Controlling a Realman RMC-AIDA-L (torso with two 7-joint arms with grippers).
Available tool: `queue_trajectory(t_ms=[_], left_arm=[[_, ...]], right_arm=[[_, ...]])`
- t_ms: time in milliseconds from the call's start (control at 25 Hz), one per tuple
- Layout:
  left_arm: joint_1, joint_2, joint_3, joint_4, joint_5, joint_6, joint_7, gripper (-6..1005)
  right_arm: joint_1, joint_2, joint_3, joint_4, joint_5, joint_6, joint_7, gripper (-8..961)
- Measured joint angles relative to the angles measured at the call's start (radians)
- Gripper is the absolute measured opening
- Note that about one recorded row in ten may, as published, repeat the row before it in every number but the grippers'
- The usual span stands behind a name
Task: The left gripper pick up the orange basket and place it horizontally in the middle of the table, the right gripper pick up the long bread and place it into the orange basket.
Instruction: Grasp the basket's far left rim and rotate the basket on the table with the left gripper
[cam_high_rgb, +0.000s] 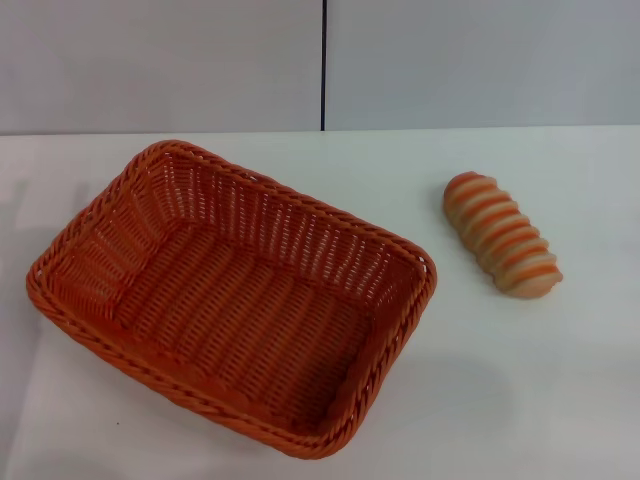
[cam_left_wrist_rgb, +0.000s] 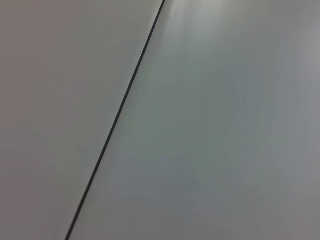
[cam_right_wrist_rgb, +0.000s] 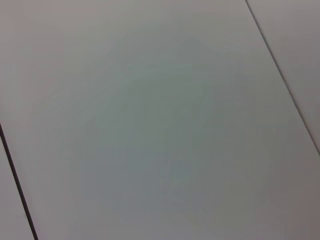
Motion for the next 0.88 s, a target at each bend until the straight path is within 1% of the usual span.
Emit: queue_trajectory(t_ms=[360,440,600,880], left_arm=[[-0.017,0.003,0.013,0.004,0.007,-0.021,-0.005,799],[-0.02,0.008,0.044,0.021,0.009,-0.021,-0.015,799],[-0.024,0.008,0.056,0.04,0.009,-0.023,-0.032,799],[-0.025,0.009,0.062,0.05,0.009,-0.026,-0.035,799]], right_arm=[[-0.001,0.0,-0.001,0.009,0.0,-0.001,0.003,626],[-0.003,0.0,-0.006,0.015,-0.001,-0.009,0.003,626],[-0.003,0.001,-0.01,0.015,-0.006,-0.013,0.003,626],[-0.001,0.0,-0.033,0.012,-0.007,-0.001,-0.001,626]])
